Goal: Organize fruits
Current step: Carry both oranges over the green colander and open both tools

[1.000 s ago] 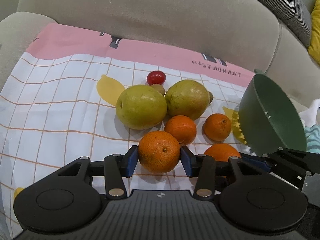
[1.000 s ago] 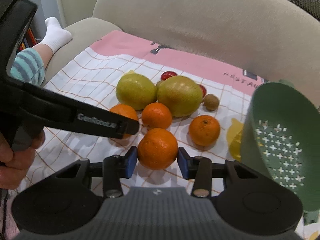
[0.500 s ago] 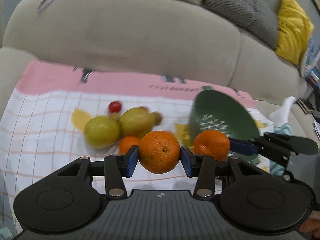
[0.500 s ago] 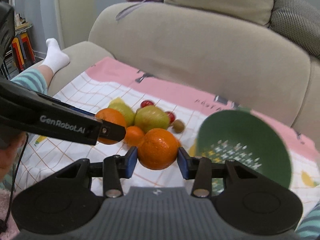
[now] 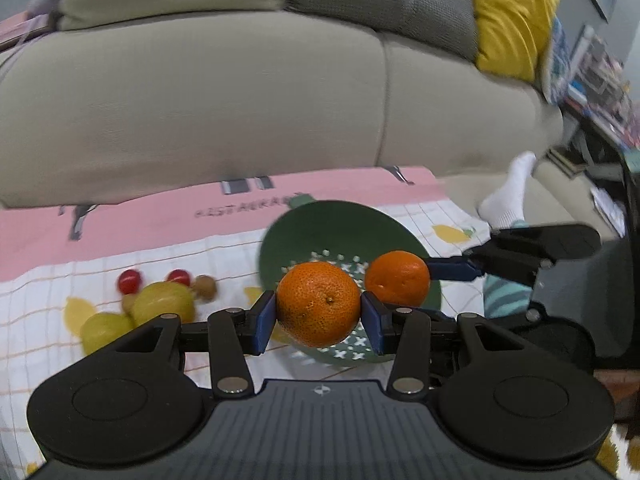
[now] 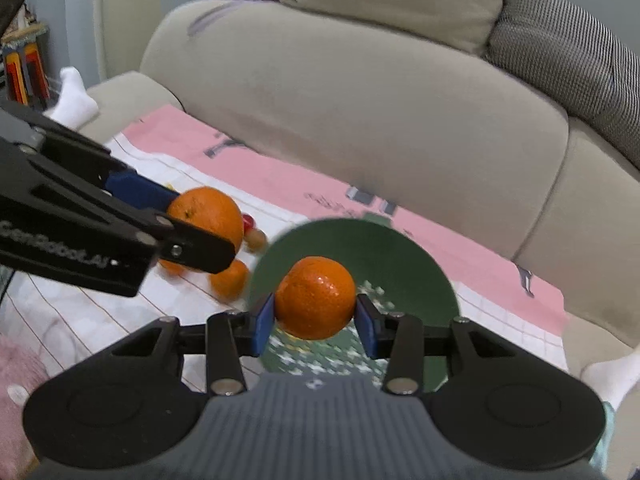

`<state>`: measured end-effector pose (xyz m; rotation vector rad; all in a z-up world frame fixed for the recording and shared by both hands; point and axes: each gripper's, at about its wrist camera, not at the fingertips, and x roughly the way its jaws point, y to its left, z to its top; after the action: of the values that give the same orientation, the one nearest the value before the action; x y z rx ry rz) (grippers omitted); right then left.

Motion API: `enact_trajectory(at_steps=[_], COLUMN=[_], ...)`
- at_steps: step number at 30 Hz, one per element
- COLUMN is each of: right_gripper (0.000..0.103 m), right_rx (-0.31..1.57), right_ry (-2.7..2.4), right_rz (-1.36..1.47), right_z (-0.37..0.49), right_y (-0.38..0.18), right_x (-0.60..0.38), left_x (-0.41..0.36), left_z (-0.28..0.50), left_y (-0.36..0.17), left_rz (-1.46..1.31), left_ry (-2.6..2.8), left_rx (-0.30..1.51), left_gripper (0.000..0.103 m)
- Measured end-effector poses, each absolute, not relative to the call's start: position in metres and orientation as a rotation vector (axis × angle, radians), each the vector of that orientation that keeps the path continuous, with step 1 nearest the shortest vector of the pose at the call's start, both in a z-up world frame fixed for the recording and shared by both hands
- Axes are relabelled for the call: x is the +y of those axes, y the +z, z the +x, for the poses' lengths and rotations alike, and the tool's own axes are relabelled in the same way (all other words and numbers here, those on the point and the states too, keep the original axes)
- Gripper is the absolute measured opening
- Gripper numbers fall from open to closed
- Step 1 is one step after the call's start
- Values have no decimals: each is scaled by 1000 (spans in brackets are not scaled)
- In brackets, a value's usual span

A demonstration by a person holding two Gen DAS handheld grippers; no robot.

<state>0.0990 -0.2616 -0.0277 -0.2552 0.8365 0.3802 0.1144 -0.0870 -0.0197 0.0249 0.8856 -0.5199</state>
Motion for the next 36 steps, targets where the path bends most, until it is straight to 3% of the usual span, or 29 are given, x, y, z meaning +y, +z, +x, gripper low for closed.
enact_trajectory(at_steps=[19, 36], right_gripper=[41, 41], right_rx=[1174, 1305], right_ry=[485, 560], right_rz=[-343, -453], right_z=[175, 198], right_y=[-94, -137], right_x=[-309, -297], left_x=[-165, -179], left_z=[167, 191], left_y=[-77, -116], left_rz=[333, 456], left_ry=[-653, -652], left_rx=[1120, 1226], left_gripper=[51, 52])
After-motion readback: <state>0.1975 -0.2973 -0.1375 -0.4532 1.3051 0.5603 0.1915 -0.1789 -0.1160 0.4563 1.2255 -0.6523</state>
